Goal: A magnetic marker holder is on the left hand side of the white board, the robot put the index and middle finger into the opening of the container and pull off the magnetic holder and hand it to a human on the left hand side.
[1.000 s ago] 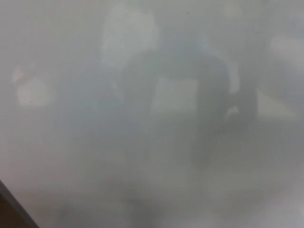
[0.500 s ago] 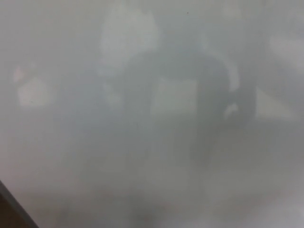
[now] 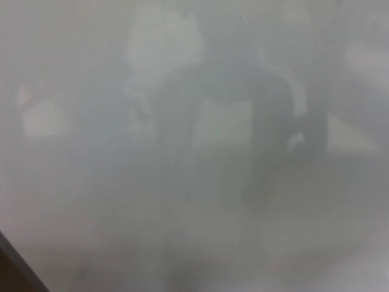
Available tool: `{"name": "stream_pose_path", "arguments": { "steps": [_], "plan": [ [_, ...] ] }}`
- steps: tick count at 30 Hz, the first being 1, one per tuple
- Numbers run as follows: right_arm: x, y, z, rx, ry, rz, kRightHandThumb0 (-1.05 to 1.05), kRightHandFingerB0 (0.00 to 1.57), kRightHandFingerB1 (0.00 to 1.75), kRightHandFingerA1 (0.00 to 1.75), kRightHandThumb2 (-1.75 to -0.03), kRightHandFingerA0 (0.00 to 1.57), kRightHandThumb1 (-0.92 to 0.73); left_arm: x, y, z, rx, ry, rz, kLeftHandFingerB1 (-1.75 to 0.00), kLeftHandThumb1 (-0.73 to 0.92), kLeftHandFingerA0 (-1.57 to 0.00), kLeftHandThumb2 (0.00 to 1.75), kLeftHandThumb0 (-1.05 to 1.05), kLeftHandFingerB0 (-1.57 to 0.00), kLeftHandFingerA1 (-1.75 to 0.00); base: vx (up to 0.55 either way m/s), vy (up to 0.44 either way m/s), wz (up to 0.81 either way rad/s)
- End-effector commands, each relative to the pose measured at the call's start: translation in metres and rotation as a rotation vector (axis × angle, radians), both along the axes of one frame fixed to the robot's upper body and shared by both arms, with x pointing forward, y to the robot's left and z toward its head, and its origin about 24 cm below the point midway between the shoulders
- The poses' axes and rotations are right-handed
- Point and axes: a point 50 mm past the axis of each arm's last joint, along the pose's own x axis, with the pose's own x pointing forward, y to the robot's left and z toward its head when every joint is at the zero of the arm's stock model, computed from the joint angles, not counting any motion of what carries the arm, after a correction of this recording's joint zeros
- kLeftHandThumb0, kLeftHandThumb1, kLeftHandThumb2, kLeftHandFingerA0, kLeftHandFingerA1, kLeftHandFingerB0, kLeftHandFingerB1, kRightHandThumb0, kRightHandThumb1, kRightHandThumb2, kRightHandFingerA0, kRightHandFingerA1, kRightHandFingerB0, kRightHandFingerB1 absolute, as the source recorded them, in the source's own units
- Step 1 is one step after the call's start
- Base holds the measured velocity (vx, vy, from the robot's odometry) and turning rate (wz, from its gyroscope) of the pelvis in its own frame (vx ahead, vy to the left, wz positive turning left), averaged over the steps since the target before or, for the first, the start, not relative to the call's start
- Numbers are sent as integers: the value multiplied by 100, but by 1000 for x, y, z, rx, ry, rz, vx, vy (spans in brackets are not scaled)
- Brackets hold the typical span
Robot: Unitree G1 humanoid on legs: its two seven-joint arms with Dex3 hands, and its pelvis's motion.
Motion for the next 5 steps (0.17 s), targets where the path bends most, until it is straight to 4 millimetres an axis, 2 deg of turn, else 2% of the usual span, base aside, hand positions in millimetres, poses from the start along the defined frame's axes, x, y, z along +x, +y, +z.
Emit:
{"name": "stream_pose_path", "arguments": {
  "steps": [1,5],
  "plan": [
    [1,-5,1,-8,-4,-17,-52,65,41,55,-63,79,-74,2,4,3,34,-27,-20,-49,39,-18,86,-13,-18,-51,0,0,0],
    [5,-5,2,-12,-11,-15,-54,64,42,55,-63,80,-75,5,5,3,38,-29,-13,-50,38,-18,85,-13,-21,-51,0,0,0]
  ]
}}
